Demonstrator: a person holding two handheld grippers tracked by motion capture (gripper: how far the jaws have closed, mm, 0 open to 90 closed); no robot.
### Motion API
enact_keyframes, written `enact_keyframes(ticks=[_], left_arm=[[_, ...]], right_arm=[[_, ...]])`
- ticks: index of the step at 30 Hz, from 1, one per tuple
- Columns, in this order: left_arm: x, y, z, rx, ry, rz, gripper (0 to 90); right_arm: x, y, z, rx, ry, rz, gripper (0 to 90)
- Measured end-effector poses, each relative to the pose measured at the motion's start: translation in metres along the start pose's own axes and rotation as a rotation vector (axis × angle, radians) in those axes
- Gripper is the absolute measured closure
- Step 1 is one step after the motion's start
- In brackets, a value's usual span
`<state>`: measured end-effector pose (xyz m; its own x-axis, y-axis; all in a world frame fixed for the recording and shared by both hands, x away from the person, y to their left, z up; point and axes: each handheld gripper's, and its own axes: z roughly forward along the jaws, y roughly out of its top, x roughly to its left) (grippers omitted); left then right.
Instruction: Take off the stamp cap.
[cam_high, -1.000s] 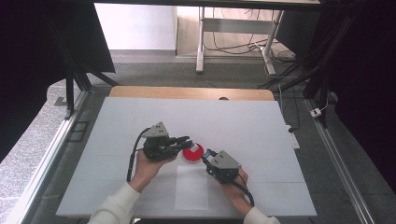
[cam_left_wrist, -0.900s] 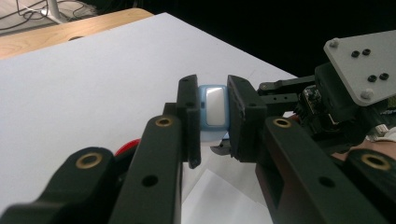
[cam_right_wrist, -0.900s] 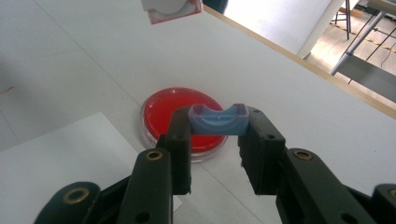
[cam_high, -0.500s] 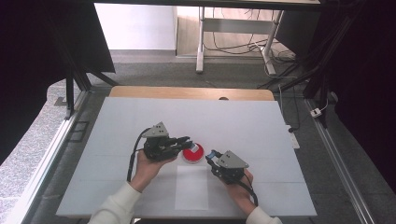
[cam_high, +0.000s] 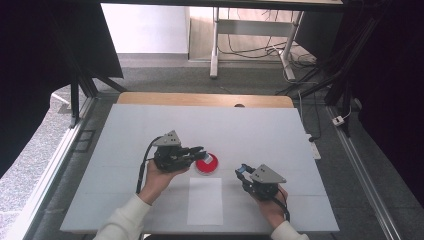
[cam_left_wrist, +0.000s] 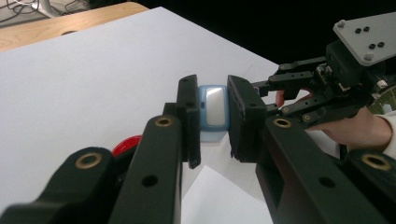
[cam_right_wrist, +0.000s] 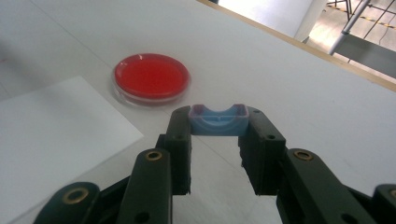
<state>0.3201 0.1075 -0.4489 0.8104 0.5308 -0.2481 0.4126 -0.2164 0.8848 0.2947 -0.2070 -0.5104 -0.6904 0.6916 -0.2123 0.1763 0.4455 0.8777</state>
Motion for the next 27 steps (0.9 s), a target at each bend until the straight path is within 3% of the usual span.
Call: enact_keyframes(ticks=[15, 20, 27], left_arm=[[0.002, 0.003, -0.002, -0.004, -0.007, 0.013, 75.4], [0.001, 0.005, -0.005, 0.012, 0.02, 0.054, 75.3], [0.007, 0.006, -0.009, 0.019, 0.04, 0.057, 75.3]], right_arm=[[-0.03, -0.021, -0.027, 0.013, -0.056, 0.022, 64.7], [-0.036, -0.025, -0.035, 0.016, -0.064, 0.039, 64.6], [-0.042, -0.03, -0.041, 0.023, -0.068, 0.047, 64.6]])
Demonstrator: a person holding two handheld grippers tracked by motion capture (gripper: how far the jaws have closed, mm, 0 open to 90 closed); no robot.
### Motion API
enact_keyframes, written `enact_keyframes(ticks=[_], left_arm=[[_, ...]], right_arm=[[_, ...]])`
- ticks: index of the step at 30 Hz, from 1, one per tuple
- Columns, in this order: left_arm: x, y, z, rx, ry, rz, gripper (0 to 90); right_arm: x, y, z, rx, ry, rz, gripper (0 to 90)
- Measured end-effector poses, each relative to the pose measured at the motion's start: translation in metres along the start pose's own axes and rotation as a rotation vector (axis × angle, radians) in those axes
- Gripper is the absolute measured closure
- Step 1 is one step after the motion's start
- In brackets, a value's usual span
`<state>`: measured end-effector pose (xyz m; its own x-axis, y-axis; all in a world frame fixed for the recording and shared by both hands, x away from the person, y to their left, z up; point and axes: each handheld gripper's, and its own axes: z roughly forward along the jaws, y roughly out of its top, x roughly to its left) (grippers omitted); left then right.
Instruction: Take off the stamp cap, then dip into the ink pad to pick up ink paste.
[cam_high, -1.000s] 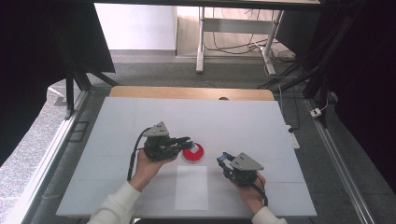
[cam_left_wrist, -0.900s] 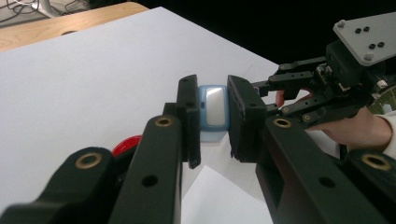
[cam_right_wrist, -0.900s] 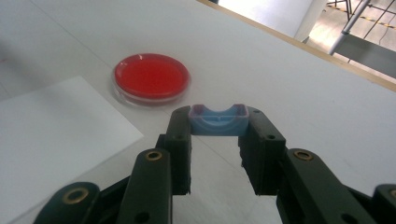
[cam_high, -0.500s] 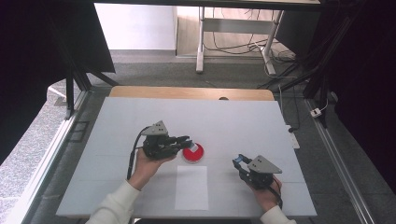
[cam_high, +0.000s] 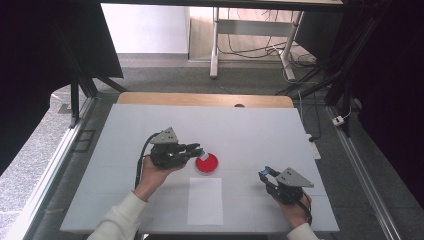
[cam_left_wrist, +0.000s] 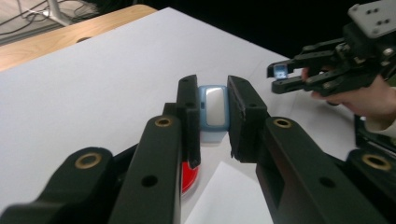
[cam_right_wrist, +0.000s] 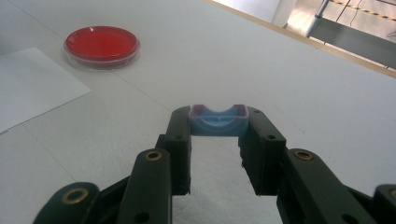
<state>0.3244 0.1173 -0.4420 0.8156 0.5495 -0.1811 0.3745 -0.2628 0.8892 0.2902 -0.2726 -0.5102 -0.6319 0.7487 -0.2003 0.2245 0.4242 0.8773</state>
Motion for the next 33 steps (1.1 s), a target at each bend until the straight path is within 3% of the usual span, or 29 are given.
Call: enact_keyframes(ticks=[20, 33], left_arm=[[0.006, 0.007, 0.006, 0.04, 0.048, 0.02, 75.2], [0.015, 0.009, 0.026, 0.089, 0.057, 0.023, 75.2]], right_arm=[[0.001, -0.001, 0.001, 0.006, 0.015, -0.01, 64.6], [-0.001, -0.001, 0.003, 0.008, 0.009, -0.01, 64.6]])
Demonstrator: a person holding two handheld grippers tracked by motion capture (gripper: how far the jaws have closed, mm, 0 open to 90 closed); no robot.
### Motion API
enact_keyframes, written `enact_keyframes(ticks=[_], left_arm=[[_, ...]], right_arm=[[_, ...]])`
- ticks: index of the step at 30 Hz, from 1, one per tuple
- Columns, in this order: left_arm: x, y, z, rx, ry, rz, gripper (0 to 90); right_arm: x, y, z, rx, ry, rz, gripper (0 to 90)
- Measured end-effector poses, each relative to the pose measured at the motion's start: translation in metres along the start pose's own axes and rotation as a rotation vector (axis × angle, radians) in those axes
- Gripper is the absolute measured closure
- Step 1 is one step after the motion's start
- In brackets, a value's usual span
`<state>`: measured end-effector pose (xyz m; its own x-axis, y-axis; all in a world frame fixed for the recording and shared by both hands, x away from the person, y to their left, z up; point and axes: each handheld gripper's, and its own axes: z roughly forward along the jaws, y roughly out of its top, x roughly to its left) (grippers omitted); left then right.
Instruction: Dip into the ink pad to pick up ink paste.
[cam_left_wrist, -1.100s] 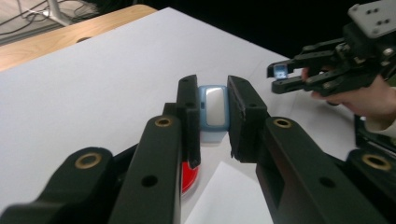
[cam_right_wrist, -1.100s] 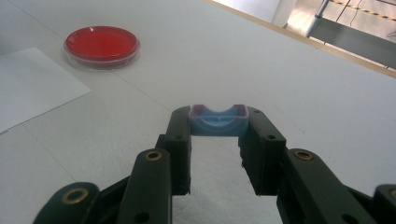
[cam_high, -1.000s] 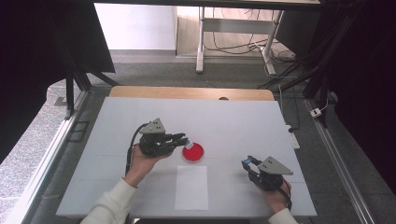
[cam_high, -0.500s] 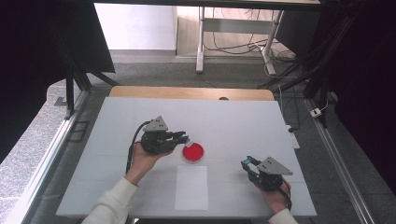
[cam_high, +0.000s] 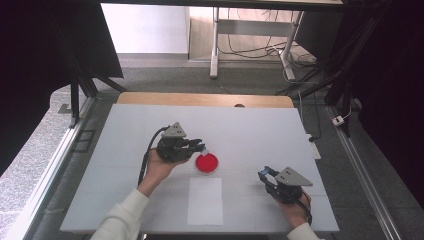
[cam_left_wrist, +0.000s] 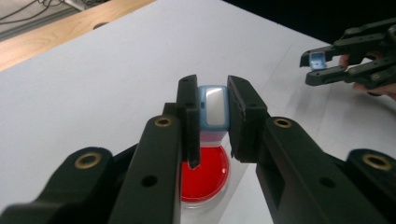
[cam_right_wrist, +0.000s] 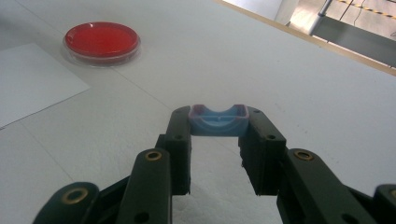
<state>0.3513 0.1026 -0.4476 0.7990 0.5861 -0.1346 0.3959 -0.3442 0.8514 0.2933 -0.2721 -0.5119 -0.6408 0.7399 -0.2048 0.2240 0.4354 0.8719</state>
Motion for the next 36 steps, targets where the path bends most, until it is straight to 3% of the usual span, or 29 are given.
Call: enact_keyframes(ticks=[7, 13, 26, 36], left_arm=[[0.003, 0.0, 0.019, 0.073, 0.008, 0.028, 75.2], [0.006, -0.005, 0.03, 0.124, 0.01, 0.029, 75.2], [0.004, -0.008, 0.043, 0.2, 0.062, 0.081, 75.3], [0.008, -0.01, 0.044, 0.217, 0.061, 0.064, 75.3]], right_arm=[[0.001, 0.0, 0.002, 0.003, 0.002, -0.006, 64.6], [0.001, -0.001, 0.002, 0.007, 0.004, 0.002, 64.5], [0.001, -0.003, -0.002, 0.011, -0.009, 0.003, 64.6], [0.002, -0.002, 0.001, 0.015, -0.004, -0.006, 64.5]])
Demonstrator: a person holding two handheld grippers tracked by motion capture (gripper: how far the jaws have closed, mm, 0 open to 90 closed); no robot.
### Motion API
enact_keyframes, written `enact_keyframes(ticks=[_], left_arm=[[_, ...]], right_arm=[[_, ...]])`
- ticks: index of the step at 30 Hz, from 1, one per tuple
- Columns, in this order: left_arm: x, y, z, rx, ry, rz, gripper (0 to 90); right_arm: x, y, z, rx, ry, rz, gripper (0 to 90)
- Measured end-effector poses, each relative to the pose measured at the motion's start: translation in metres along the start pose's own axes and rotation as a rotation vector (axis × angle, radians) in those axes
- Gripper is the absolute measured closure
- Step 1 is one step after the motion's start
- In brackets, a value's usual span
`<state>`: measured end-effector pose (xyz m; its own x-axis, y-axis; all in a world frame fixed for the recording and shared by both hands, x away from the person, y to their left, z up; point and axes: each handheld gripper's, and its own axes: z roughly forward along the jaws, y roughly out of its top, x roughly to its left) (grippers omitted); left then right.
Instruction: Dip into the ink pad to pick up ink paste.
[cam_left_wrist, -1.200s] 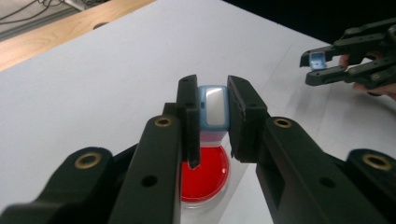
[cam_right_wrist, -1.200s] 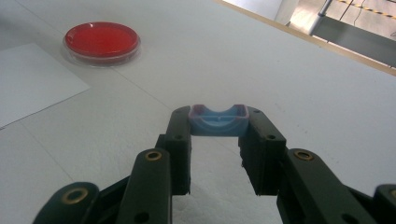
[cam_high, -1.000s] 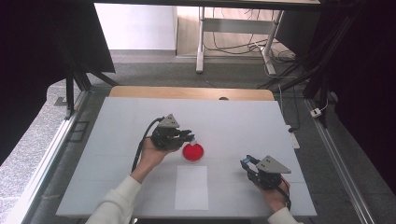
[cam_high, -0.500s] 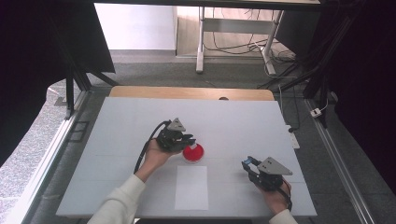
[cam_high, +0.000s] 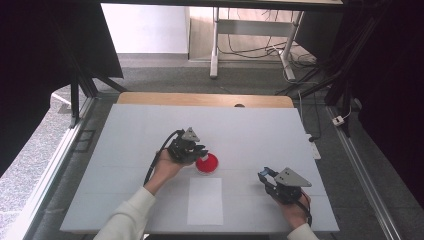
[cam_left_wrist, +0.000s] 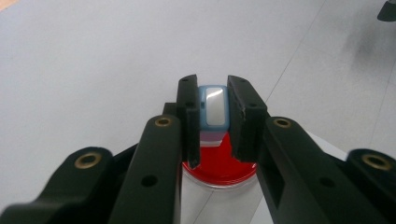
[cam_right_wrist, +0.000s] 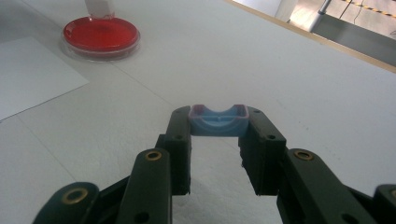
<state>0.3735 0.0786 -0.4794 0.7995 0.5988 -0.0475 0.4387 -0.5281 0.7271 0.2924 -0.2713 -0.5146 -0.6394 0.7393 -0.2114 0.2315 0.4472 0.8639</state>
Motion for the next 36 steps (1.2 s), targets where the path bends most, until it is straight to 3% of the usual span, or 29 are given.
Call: enact_keyframes(ticks=[36], left_arm=[[-0.002, 0.003, 0.015, 0.038, 0.0, 0.009, 75.4]], right_arm=[[0.0, 0.0, -0.001, 0.0, -0.004, 0.005, 64.5]])
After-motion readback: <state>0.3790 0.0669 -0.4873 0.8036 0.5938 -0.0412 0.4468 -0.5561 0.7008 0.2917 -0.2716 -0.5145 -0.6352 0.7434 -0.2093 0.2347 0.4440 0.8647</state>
